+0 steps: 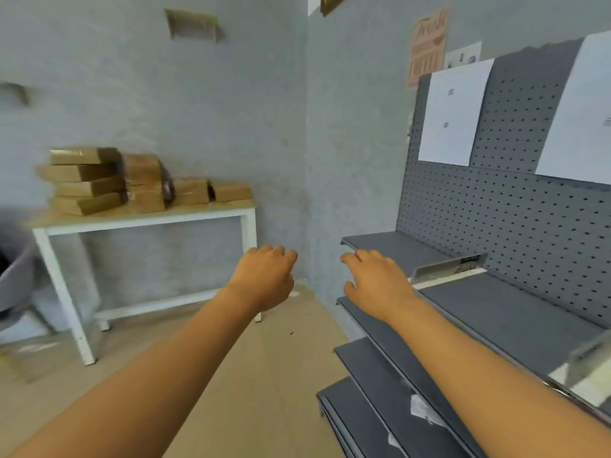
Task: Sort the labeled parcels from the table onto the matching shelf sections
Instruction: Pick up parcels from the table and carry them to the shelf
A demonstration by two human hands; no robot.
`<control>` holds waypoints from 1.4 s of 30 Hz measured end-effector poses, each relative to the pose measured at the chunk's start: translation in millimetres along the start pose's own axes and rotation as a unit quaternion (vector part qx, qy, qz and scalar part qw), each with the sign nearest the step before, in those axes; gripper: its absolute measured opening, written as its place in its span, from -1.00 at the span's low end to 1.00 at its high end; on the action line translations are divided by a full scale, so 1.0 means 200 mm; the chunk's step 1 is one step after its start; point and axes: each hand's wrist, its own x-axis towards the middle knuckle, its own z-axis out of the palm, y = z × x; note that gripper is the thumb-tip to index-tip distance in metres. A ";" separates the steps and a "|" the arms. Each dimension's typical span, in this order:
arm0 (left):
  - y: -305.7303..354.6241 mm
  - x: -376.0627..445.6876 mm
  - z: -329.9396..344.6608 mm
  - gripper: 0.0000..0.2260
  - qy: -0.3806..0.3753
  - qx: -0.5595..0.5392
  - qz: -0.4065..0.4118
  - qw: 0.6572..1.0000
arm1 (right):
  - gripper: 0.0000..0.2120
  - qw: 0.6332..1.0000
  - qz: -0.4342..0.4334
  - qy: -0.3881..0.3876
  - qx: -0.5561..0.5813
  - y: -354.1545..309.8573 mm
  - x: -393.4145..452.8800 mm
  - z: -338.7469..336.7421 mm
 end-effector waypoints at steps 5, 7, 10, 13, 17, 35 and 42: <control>-0.39 0.18 0.23 -0.71 -0.023 0.023 -0.056 0.998 | -0.57 0.998 -0.053 0.015 0.027 -0.15 0.53 0.25; -0.54 0.28 0.31 -0.69 -0.025 0.032 -0.073 0.996 | -0.57 0.996 -0.069 0.015 0.046 -0.19 0.73 0.34; -0.78 0.44 0.40 -0.70 -0.033 0.049 -0.103 0.993 | -0.60 0.994 -0.085 0.011 0.061 -0.24 1.06 0.44; -1.03 0.55 0.50 -0.72 -0.026 0.047 -0.141 0.989 | -0.57 0.992 -0.106 0.013 0.066 -0.34 1.38 0.52; -1.38 0.62 0.66 -0.73 -0.045 0.058 -0.181 0.981 | -0.54 0.986 -0.148 0.001 0.072 -0.57 1.78 0.64; -3.06 1.34 1.46 -0.67 -0.075 0.054 -0.200 0.975 | -0.59 0.985 -0.152 -0.008 0.081 -1.41 3.52 1.20; -3.28 1.94 1.87 -0.71 -0.066 0.019 -0.152 0.986 | -0.57 0.991 -0.111 -0.026 0.066 -1.27 4.09 1.48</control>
